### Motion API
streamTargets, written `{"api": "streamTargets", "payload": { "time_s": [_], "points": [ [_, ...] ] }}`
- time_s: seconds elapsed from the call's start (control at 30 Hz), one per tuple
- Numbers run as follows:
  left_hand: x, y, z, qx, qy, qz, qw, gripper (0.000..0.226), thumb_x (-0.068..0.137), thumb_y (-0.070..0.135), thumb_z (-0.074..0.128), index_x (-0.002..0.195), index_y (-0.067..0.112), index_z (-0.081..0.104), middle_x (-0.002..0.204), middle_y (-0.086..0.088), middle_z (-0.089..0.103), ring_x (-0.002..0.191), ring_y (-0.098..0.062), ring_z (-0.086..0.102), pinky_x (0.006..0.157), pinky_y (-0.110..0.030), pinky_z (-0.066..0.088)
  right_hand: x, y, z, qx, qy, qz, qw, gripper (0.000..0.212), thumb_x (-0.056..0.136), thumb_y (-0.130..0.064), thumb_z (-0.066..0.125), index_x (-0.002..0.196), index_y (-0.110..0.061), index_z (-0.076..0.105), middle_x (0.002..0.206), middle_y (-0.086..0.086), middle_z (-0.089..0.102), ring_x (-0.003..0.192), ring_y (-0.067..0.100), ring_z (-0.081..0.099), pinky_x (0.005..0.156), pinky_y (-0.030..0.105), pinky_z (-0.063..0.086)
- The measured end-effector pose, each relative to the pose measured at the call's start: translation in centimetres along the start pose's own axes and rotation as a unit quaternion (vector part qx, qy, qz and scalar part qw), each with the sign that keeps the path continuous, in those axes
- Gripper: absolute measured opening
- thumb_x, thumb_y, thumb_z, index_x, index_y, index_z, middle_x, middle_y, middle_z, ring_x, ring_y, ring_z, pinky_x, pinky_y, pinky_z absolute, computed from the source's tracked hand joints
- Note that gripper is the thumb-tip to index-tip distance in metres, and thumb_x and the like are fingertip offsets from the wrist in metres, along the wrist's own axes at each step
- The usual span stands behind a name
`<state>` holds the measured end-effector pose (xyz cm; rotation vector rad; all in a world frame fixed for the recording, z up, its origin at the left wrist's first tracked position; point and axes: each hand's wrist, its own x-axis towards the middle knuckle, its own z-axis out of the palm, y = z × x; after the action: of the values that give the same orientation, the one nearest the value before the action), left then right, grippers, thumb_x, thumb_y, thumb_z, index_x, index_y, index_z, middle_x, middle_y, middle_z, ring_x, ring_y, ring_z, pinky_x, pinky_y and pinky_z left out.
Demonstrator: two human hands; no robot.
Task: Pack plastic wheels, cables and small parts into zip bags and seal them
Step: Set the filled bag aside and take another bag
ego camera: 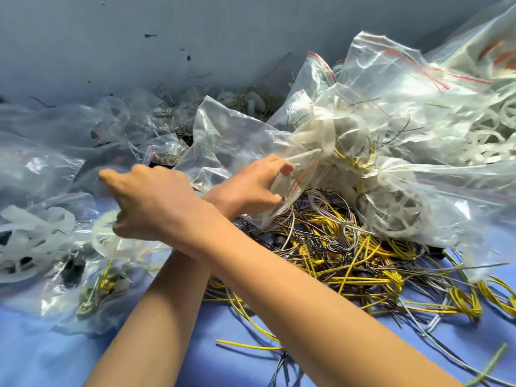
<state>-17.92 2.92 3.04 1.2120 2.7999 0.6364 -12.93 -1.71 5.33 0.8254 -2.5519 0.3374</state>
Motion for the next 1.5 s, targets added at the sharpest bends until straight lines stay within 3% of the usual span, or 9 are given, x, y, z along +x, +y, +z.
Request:
{"api": "streamTargets", "payload": {
  "time_s": [0.2, 0.3, 0.43, 0.7, 0.8, 0.9, 1.03, 1.2, 1.5],
  "points": [
    [-0.6, 0.6, -0.5, 0.002, -0.001, -0.068, 0.998, 0.057, 0.075, -0.021, 0.044, 0.124, 0.008, 0.051, 0.114, -0.001, 0.054, 0.116, -0.009, 0.048, 0.095, -0.014, 0.036, -2.5, 4.7, -7.2, 0.291, 0.068, 0.173, 0.938, 0.011, 0.081, -0.016, 0.062, 0.089, -0.022, 0.067, 0.081, 0.003, 0.07, 0.082, 0.023, 0.065, 0.076, 0.035, 0.053],
    [-0.7, -0.2, -0.3, 0.021, 0.156, -0.094, 0.983, 0.048, 0.078, -0.015, 0.048, 0.117, 0.011, 0.057, 0.103, 0.009, 0.048, 0.1, -0.007, 0.047, 0.072, -0.006, 0.032, -4.4, 8.4, -9.9, 0.442, 0.094, 0.239, 0.859, 0.016, 0.086, -0.004, 0.056, 0.079, -0.018, 0.062, 0.072, 0.008, 0.06, 0.061, 0.015, 0.057, 0.055, 0.024, 0.049],
    [-1.6, -0.2, -3.9, -0.142, 0.069, -0.004, 0.987, 0.042, 0.074, 0.01, 0.06, 0.116, 0.009, 0.063, 0.111, 0.0, 0.064, 0.106, -0.019, 0.059, 0.101, -0.028, 0.042, -6.0, 11.8, -11.2, 0.567, 0.137, 0.315, 0.749, 0.025, 0.09, -0.001, 0.041, 0.074, -0.012, 0.056, 0.07, 0.01, 0.046, 0.062, 0.02, 0.044, 0.05, 0.021, 0.038],
    [-2.6, 0.0, -5.9, -0.221, 0.09, 0.01, 0.971, 0.052, 0.066, 0.005, 0.057, 0.117, 0.018, 0.058, 0.083, 0.019, 0.067, 0.077, 0.005, 0.058, 0.075, -0.011, 0.043, -6.5, 14.4, -9.4, 0.374, 0.091, 0.404, 0.83, 0.02, 0.09, -0.01, 0.05, 0.082, -0.004, 0.067, 0.06, 0.002, 0.05, 0.039, 0.0, 0.047, 0.046, 0.015, 0.043],
    [-2.6, 0.0, -5.9, -0.154, 0.106, -0.01, 0.982, 0.053, 0.075, -0.007, 0.056, 0.123, 0.015, 0.056, 0.073, 0.025, 0.066, 0.049, 0.01, 0.049, 0.051, -0.002, 0.033, -6.2, 14.6, -8.4, 0.241, 0.099, 0.414, 0.872, 0.025, 0.085, -0.019, 0.055, 0.088, 0.001, 0.07, 0.062, 0.008, 0.063, 0.058, 0.014, 0.063, 0.065, 0.034, 0.058],
    [-2.5, 0.4, -5.9, -0.127, 0.106, -0.012, 0.986, 0.054, 0.074, -0.002, 0.055, 0.123, 0.019, 0.056, 0.11, 0.007, 0.067, 0.049, 0.005, 0.045, 0.051, -0.003, 0.033, -5.9, 13.8, -7.9, 0.138, 0.115, 0.383, 0.906, 0.025, 0.083, -0.028, 0.058, 0.089, -0.009, 0.073, 0.084, 0.016, 0.071, 0.087, 0.031, 0.065, 0.079, 0.042, 0.054],
    [-2.7, 0.9, -6.4, -0.115, 0.108, -0.007, 0.987, 0.063, 0.06, 0.016, 0.046, 0.122, 0.023, 0.058, 0.11, 0.01, 0.066, 0.05, -0.001, 0.041, 0.055, -0.013, 0.04, -5.7, 13.5, -7.4, 0.079, 0.14, 0.375, 0.913, 0.029, 0.084, -0.037, 0.061, 0.095, -0.013, 0.073, 0.098, 0.016, 0.069, 0.095, 0.031, 0.063, 0.079, 0.035, 0.052],
    [-2.8, 1.3, -6.7, -0.13, 0.134, -0.01, 0.982, 0.06, 0.064, 0.016, 0.047, 0.123, 0.018, 0.06, 0.064, 0.026, 0.062, 0.047, 0.0, 0.042, 0.06, -0.018, 0.047, -5.6, 13.6, -6.6, 0.019, 0.18, 0.382, 0.906, 0.036, 0.084, -0.044, 0.062, 0.098, -0.012, 0.071, 0.099, 0.016, 0.069, 0.096, 0.031, 0.063, 0.08, 0.035, 0.05],
    [-2.6, 1.0, -7.0, -0.157, 0.242, -0.029, 0.957, 0.045, 0.078, 0.002, 0.049, 0.119, 0.015, 0.062, 0.11, 0.001, 0.068, 0.057, 0.013, 0.051, 0.064, -0.006, 0.04, -5.7, 13.2, -6.6, 0.255, 0.018, 0.248, 0.934, 0.035, 0.094, -0.011, 0.051, 0.128, -0.01, 0.048, 0.125, 0.005, 0.062, 0.115, 0.019, 0.058, 0.1, 0.035, 0.044]
  ]
}}
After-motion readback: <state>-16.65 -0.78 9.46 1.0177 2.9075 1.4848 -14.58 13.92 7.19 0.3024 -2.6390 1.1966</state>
